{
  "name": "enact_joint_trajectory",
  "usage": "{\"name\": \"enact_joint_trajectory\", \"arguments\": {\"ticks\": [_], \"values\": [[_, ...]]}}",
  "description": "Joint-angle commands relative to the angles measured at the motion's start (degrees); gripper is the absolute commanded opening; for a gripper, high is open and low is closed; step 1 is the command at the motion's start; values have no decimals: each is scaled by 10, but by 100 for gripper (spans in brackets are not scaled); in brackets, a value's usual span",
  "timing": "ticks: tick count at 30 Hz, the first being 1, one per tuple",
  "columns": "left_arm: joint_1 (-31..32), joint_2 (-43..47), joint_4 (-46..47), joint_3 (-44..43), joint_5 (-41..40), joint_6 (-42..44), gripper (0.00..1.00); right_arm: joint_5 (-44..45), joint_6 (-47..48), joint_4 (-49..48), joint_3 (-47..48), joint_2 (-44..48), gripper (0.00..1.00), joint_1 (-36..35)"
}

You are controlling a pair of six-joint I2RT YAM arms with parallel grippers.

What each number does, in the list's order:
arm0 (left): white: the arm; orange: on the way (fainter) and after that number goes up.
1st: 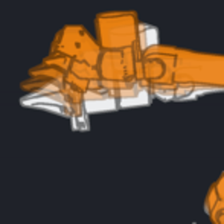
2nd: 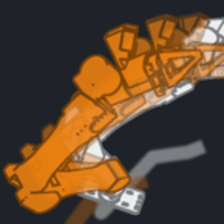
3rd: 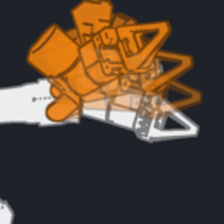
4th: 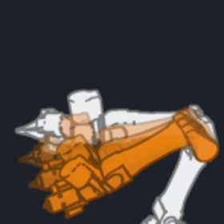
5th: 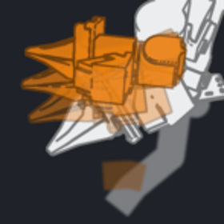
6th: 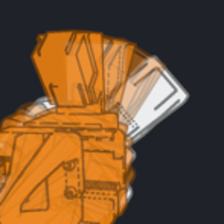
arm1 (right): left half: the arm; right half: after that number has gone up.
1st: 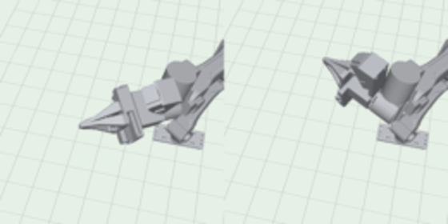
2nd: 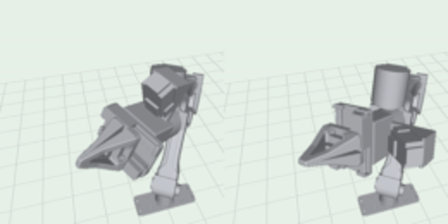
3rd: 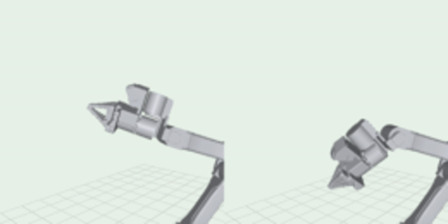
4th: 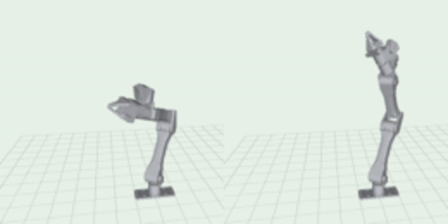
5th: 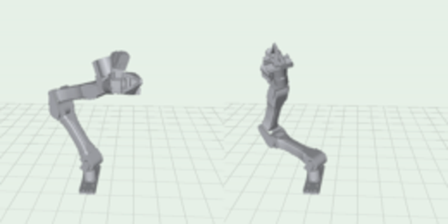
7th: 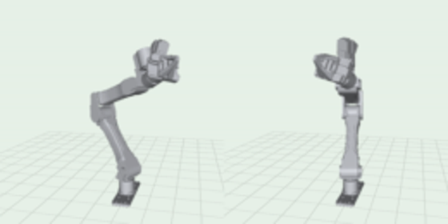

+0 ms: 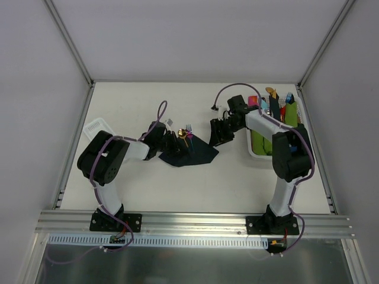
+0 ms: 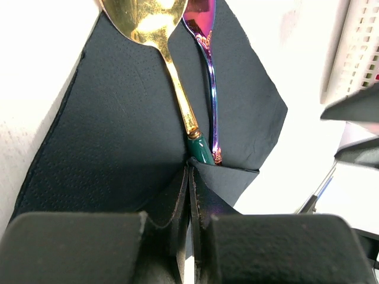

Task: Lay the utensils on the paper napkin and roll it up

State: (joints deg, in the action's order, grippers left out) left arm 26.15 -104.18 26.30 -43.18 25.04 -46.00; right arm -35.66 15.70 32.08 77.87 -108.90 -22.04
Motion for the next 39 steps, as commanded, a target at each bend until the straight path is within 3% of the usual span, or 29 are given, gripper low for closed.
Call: {"name": "enact_joint_trajectory", "arguments": {"ticks": [1,10,16,24,36,39], "values": [[-4,-17,-24,-9,-19,12,0,68,21,51,17,7,50,4],[-4,-19,-27,-10,-21,13,0,91,-6,92,65,-82,62,2],[-4,-20,-28,-13,-22,10,0,22,-32,102,67,-128,60,1],[-4,-22,-32,-13,-24,11,0,-103,-66,78,67,-134,52,11],[-4,-19,-33,-9,-26,12,0,-154,-143,31,48,-95,37,27],[-4,-19,-32,-10,-26,12,0,-144,-149,29,48,-97,25,31]]}}
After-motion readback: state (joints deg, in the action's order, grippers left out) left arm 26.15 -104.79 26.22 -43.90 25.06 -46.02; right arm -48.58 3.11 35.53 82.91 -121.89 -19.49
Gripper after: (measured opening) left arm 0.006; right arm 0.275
